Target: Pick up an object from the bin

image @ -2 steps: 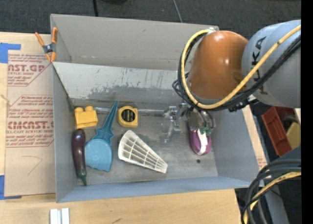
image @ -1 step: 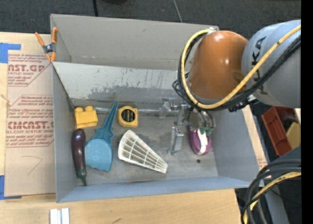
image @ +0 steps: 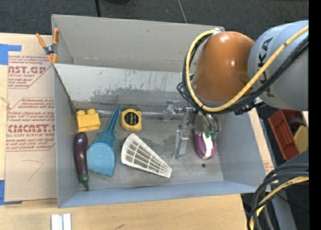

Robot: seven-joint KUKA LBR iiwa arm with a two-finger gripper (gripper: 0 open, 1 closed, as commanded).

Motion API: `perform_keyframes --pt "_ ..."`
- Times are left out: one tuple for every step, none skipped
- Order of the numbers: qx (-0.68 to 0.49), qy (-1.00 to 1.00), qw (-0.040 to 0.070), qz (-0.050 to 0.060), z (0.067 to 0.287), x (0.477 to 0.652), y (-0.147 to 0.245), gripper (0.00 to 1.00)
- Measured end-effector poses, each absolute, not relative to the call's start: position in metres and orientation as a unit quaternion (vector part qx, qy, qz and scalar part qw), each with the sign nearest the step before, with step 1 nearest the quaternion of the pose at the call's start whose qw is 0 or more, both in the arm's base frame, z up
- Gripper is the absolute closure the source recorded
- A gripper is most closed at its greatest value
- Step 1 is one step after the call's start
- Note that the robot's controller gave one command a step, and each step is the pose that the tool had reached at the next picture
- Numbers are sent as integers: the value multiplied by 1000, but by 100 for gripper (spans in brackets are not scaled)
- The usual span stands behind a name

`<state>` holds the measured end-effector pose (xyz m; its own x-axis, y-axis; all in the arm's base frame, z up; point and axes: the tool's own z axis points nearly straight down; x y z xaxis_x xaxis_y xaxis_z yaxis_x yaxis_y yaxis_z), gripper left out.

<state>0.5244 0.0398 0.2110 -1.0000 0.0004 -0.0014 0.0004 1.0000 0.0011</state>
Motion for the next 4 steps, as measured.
perform_keyframes --pt "30 1000 5 1 180 546 55 0" --pt "-10 1000 2 1 126 531 69 0" --pt "19 1000 6 1 103 557 121 100" --pt "19 1000 6 1 103 557 121 100"
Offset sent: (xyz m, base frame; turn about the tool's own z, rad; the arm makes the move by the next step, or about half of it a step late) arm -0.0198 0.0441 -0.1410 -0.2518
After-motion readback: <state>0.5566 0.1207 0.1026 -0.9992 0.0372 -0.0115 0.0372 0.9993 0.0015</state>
